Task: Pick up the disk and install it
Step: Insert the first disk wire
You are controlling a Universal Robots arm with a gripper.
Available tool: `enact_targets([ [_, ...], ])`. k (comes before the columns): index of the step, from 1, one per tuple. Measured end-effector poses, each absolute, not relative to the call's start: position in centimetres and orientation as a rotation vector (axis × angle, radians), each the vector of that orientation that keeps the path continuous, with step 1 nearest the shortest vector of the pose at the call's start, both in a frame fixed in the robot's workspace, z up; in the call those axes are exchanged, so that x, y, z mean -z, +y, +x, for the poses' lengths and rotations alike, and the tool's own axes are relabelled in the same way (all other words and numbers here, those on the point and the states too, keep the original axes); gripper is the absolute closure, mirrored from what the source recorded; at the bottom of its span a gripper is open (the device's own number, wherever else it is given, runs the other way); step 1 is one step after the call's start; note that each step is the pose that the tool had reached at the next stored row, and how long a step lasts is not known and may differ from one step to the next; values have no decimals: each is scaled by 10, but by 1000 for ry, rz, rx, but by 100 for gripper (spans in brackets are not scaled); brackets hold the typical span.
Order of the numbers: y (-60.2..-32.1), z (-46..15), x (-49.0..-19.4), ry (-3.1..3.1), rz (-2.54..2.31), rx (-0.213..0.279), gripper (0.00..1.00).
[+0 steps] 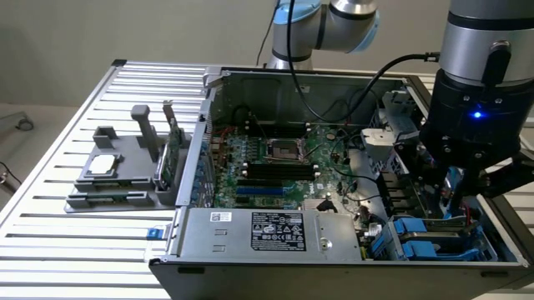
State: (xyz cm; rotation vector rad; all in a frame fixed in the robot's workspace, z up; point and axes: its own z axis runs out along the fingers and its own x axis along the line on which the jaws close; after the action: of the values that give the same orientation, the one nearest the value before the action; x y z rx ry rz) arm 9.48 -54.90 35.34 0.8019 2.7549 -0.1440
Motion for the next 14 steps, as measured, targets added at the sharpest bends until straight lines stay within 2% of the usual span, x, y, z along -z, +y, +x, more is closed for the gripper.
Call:
enact_targets([
  [2,-549,95,-353,2755,803,144,76],
  [3,-549,95,-353,2754,805,144,69],
  [14,-557,95,-355,2730,892,157,69],
])
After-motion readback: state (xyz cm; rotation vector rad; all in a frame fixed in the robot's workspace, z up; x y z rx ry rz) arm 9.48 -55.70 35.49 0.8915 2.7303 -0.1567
